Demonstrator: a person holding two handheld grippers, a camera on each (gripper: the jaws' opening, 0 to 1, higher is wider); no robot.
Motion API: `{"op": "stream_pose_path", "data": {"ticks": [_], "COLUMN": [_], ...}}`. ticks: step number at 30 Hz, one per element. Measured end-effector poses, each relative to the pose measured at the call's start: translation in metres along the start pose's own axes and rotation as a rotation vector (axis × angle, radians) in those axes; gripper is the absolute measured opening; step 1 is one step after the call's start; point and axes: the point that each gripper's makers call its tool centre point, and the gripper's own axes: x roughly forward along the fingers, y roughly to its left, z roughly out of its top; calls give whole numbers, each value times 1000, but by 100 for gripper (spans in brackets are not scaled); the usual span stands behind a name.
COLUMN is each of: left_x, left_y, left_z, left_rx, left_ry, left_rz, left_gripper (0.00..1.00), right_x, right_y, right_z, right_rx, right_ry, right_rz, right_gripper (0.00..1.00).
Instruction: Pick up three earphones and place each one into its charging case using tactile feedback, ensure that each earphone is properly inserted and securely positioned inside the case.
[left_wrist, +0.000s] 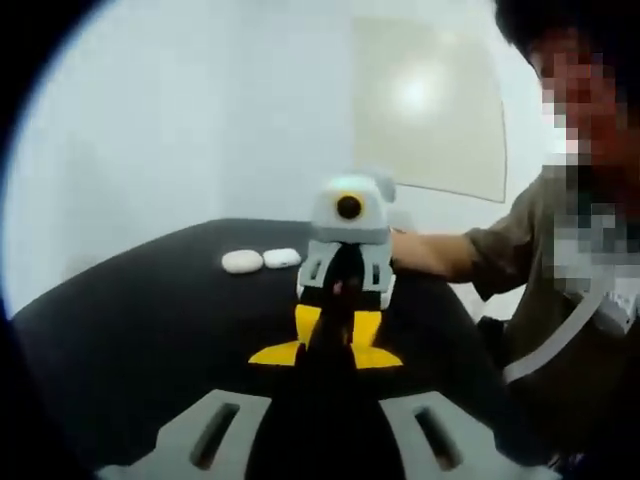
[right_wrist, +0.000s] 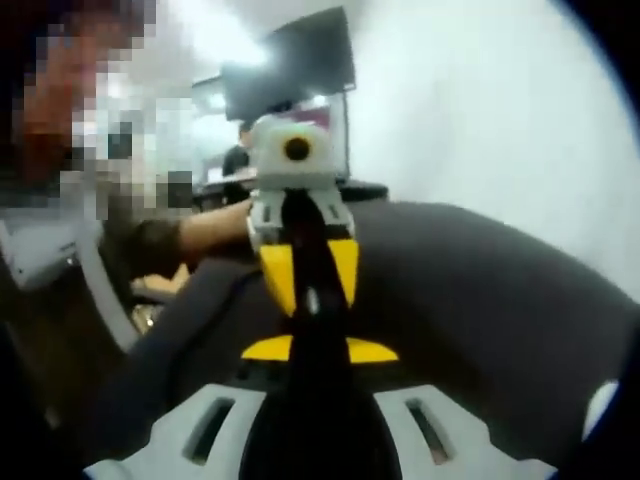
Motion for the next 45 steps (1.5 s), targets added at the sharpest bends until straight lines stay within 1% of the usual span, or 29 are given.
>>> {"op": "stream_pose_path", "data": {"ticks": [3,5,6,7,8,10,12,15,16,17,18,19,20,22,23,24,26,27,28,29,30,33,36,37,38,39,40,43,45], "left_x": [-1,-2,-1,-2,-2,-2,-1,-1,-2,-4,-7,-10,-11,-15,-18,-25,-44,-54,-65,-72,-78,-87,-89,-89,-89,-90,-92,-108,-117], "left_y": [0,-2,-3,-3,-3,-5,-4,-4,-3,3,14,18,16,19,22,27,38,47,57,63,66,70,78,81,81,77,73,56,42], "left_z": [-1,-1,2,1,1,0,2,3,6,12,12,11,10,11,13,20,30,30,25,22,20,23,22,20,18,15,12,-3,-14], "left_rx": [-50,-114,-142,-177,-188,-192,-187,-145,-133,-114,-76,-46,-76,-84,-69,-61,-92,-111,-112,-102,-108,-124,-99,-51,-30,-51,-48,0,59], "left_ry": [11,11,-5,10,11,9,-5,-20,-36,-71,-66,-61,-62,-66,-77,-107,-162,-166,-142,-124,-114,-134,-148,-129,-121,-95,-68,55,119], "left_rz": [-8,-25,-40,-46,-48,-50,-45,-33,-24,8,68,83,67,73,94,122,171,217,281,313,335,348,370,385,388,380,368,360,345], "left_gripper": [13,13,13,13,13,13,14,14,14,13,9,7,9,11,12,15,16,16,15,12,11,10,10,9,9,9,9,9,10], "right_x": [0,0,0,1,1,0,0,0,-1,-1,-1,0,0,-1,-2,-2,-2,-3,-3,-3,-3,-2,-2,-2,-2,-2,-2,-2,-2], "right_y": [1,1,2,2,3,3,1,0,0,1,4,4,3,2,2,1,1,1,1,1,1,0,0,0,0,0,-1,0,0], "right_z": [0,1,1,1,1,1,1,0,0,0,0,0,0,0,0,0,0,0,0,-1,-1,-1,-2,-2,-2,-2,-2,-3,-3], "right_rx": [-34,-71,-91,-115,-124,-135,-141,-132,-127,-127,-142,-128,-114,-94,-75,-69,-64,-59,-55,-54,-51,-41,-31,-32,-34,-34,-34,-34,-40], "right_ry": [0,-3,-3,-3,-5,-6,-6,-8,-8,-10,-7,-15,-11,-16,-15,-16,-18,-19,-19,-20,-20,-23,-27,-28,-29,-30,-31,-33,-33], "right_rz": [-2,-1,1,-2,-3,-5,-11,-10,-9,-3,18,13,17,20,23,25,27,28,29,30,31,38,43,42,40,38,35,35,36], "right_gripper": [19,18,18,18,18,18,18,18,18,18,18,18,18,18,18,18,18,18,18,18,18,18,18,18,18,18,18,18,18]}}
